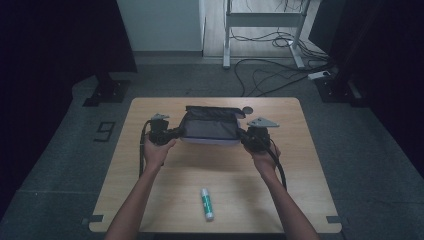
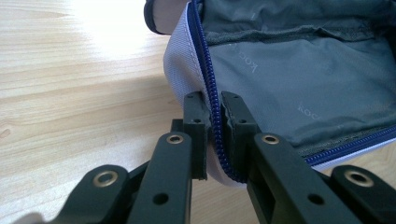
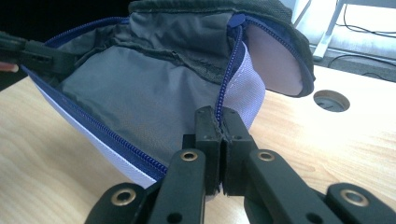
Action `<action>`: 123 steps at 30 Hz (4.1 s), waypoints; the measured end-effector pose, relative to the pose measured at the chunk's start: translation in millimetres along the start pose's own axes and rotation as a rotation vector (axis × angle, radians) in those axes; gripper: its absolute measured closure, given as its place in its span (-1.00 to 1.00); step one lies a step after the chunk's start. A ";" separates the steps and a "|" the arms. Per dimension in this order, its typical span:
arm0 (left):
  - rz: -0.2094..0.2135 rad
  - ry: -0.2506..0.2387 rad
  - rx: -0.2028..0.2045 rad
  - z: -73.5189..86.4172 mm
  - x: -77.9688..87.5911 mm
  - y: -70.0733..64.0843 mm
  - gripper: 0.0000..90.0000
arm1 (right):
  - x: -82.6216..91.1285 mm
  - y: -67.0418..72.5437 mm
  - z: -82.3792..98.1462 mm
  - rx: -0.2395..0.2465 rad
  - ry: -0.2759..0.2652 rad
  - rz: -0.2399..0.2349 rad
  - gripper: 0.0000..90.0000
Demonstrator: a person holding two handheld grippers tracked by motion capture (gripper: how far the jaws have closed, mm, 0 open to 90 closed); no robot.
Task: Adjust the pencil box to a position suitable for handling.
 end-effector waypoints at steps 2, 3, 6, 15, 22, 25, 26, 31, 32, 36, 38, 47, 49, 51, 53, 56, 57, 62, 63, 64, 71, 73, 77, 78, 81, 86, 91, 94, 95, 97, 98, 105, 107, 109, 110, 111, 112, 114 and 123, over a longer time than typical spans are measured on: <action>0.004 -0.006 -0.004 1.7 3.1 -1.0 0.82 | 3.2 1.8 3.3 -0.008 -0.004 -0.013 0.92; 0.005 -0.006 -0.008 2.7 4.4 -1.7 0.82 | 4.6 2.5 4.7 -0.009 -0.008 -0.019 0.92; 0.007 -0.003 -0.016 6.5 7.8 -3.1 0.83 | 9.0 6.1 7.5 -0.007 -0.013 -0.029 0.92; 0.030 0.001 -0.017 15.7 15.3 -2.4 0.83 | 20.1 15.8 9.9 0.017 -0.033 -0.054 0.92; 0.044 0.012 -0.017 27.9 18.3 -1.7 0.84 | 22.2 20.3 17.7 0.027 -0.035 -0.068 0.92; 0.048 0.023 -0.014 33.9 17.3 -1.0 0.84 | 21.4 21.8 24.6 0.030 -0.026 -0.071 0.92; 0.050 0.030 -0.015 35.6 17.0 -0.8 0.84 | 21.4 21.8 24.6 0.030 -0.026 -0.071 0.92; 0.058 0.035 -0.010 44.9 19.1 -2.0 0.85 | 22.7 23.0 33.9 0.011 -0.034 -0.087 0.92; 0.053 0.040 -0.017 47.5 19.5 -2.8 0.85 | 23.1 23.5 36.5 0.011 -0.032 -0.088 0.92; 0.055 0.058 -0.012 55.7 16.5 -2.7 0.85 | 21.7 25.0 47.8 0.016 -0.023 -0.084 0.92; 0.056 0.070 -0.009 59.3 13.5 -1.6 0.84 | 19.7 24.4 53.3 0.017 -0.009 -0.083 0.92; 0.063 0.126 0.015 75.0 -3.4 0.6 0.80 | 4.3 15.1 73.9 0.006 0.049 -0.066 0.92; 0.060 0.136 0.014 77.2 -6.8 0.8 0.79 | 0.6 12.6 77.4 0.002 0.064 -0.062 0.92; 0.061 0.142 0.017 79.4 -10.4 1.2 0.77 | -2.8 10.3 81.2 -0.008 0.073 -0.058 0.92; 0.065 0.150 0.022 81.6 -13.3 1.4 0.75 | -5.9 7.7 85.2 -0.024 0.081 -0.054 0.92; 0.072 0.163 0.026 84.8 -17.3 1.7 0.70 | -9.8 3.5 90.2 -0.046 0.103 -0.051 0.92; 0.077 0.174 0.027 85.9 -19.3 1.9 0.68 | -10.4 2.8 91.0 -0.053 0.108 -0.049 0.92; 0.082 0.168 0.029 88.2 -20.8 4.0 0.63 | -14.6 1.0 95.4 -0.065 0.126 -0.043 0.91; 0.083 0.168 0.030 88.2 -20.7 4.1 0.62 | -15.3 1.4 95.7 -0.057 0.130 -0.038 0.91; 0.083 0.166 0.031 88.2 -20.8 4.1 0.60 | -15.5 1.6 95.9 -0.056 0.132 -0.037 0.90; 0.105 0.154 0.061 87.5 -24.1 3.3 -0.10 | -20.3 1.1 99.4 -0.060 0.150 -0.016 0.65; 0.109 0.134 0.060 86.9 -23.6 4.1 -0.27 | -19.6 3.3 98.2 -0.048 0.126 0.003 0.24; 0.110 0.050 0.043 83.8 -18.4 4.2 -0.42 | -14.9 6.0 94.1 -0.045 0.071 0.044 -0.10; 0.116 0.034 0.045 83.4 -17.1 4.0 -0.45 | -13.9 6.7 93.3 -0.043 0.061 0.054 -0.15; 0.130 0.004 0.046 84.9 -14.1 3.5 -0.46 | -10.0 9.1 91.7 -0.035 0.046 0.076 -0.22; 0.125 0.009 0.021 87.3 -13.0 2.9 -0.45 | -3.0 11.7 90.2 -0.049 0.033 0.056 -0.25; 0.131 -0.010 -0.010 88.5 -1.6 3.6 -0.46 | 3.9 17.4 87.2 -0.039 0.026 0.032 -0.29; 0.142 -0.014 -0.003 88.7 4.9 4.2 -0.45 | 9.6 21.9 85.4 -0.040 0.031 0.013 -0.30; 0.143 -0.011 -0.004 88.9 6.5 3.8 -0.45 | 11.7 23.8 85.1 -0.038 0.030 0.006 -0.31; 0.146 -0.004 -0.006 89.4 8.8 2.9 -0.45 | 15.5 28.5 85.0 -0.026 0.028 -0.006 -0.32; 0.147 -0.003 -0.005 89.6 9.7 2.7 -0.45 | 16.3 30.1 85.4 -0.023 0.026 -0.010 -0.33; 0.150 -0.001 0.012 92.1 18.9 4.8 -0.44 | 26.6 40.5 90.6 -0.024 0.023 -0.039 -0.32; 0.152 -0.002 0.022 93.8 23.5 6.3 -0.44 | 29.9 43.4 91.5 -0.024 0.019 -0.049 -0.32; 0.148 0.006 0.024 94.8 27.5 7.6 -0.44 | 33.8 46.5 92.5 -0.019 0.021 -0.059 -0.32; 0.142 0.003 0.022 94.8 30.0 8.1 -0.44 | 35.7 48.2 93.0 -0.018 0.022 -0.066 -0.32; 0.140 -0.002 0.022 94.5 31.7 8.7 -0.44 | 37.4 50.1 93.3 -0.016 0.019 -0.074 -0.32; 0.143 -0.005 0.024 94.1 32.9 9.0 -0.44 | 38.7 51.7 93.3 -0.016 0.022 -0.085 -0.32; 0.145 -0.008 0.025 93.9 34.0 9.7 -0.43 | 40.1 55.3 93.7 -0.014 0.021 -0.098 -0.32; 0.138 0.014 0.020 97.1 36.0 15.2 -0.42 | 42.3 75.8 107.5 0.016 0.066 -0.168 -0.32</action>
Point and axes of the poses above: each handheld gripper's, and its own axes: x roughly backward along the jaws, z roughly out of its underside, y roughly to its left, the point moved 1 cm from there along -x, roughly forward along the jaws, and after that the axes turned 2 degrees about -y, right-handed, at the moved point
